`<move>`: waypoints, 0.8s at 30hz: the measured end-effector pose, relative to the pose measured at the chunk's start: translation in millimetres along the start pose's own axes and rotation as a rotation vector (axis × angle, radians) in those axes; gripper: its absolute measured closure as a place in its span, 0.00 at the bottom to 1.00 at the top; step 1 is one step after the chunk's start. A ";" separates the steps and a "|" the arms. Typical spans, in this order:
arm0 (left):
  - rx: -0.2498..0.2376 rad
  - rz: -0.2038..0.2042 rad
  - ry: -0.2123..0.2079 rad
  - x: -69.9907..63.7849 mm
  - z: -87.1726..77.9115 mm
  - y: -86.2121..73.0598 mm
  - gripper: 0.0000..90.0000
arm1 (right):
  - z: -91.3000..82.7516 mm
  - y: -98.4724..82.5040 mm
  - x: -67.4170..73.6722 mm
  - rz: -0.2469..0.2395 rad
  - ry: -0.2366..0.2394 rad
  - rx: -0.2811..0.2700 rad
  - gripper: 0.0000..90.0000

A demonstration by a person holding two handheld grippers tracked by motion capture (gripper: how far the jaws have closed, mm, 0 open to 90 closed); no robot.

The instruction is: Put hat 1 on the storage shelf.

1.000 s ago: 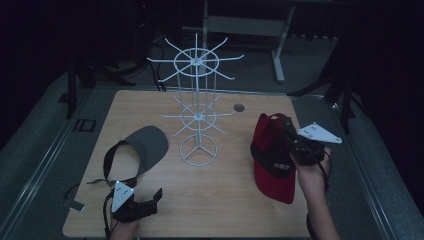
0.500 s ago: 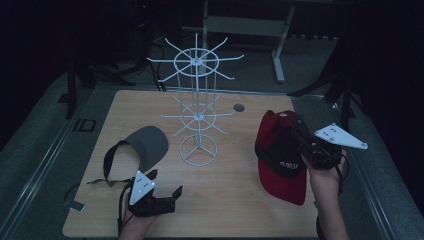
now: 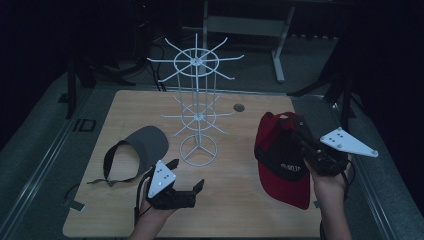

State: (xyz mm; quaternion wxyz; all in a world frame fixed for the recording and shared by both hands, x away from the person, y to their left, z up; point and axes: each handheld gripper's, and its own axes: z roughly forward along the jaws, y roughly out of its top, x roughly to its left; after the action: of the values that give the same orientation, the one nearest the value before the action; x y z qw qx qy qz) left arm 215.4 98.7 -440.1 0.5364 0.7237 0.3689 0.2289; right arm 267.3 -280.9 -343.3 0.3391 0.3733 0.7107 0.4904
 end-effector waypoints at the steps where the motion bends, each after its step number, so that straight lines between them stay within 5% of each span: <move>1: 0.004 0.007 -0.003 -2.2 1.8 4.2 0.06 | -0.8 0.0 0.8 -0.001 0.003 -0.001 0.97; 12: 0.016 0.102 -0.020 -27.1 29.4 40.2 0.07 | -3.0 1.9 16.0 -0.012 0.052 -0.005 0.97; 24: 0.012 0.124 -0.082 -44.9 70.0 78.5 0.14 | -9.2 10.1 27.6 -0.022 0.084 -0.043 0.96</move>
State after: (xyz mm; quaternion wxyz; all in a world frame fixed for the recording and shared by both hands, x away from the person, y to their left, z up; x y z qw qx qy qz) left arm 261.1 9.2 -385.4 0.5312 0.7573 0.3026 0.2298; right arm 247.9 -258.8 -334.2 0.3224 0.3374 0.7176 0.5171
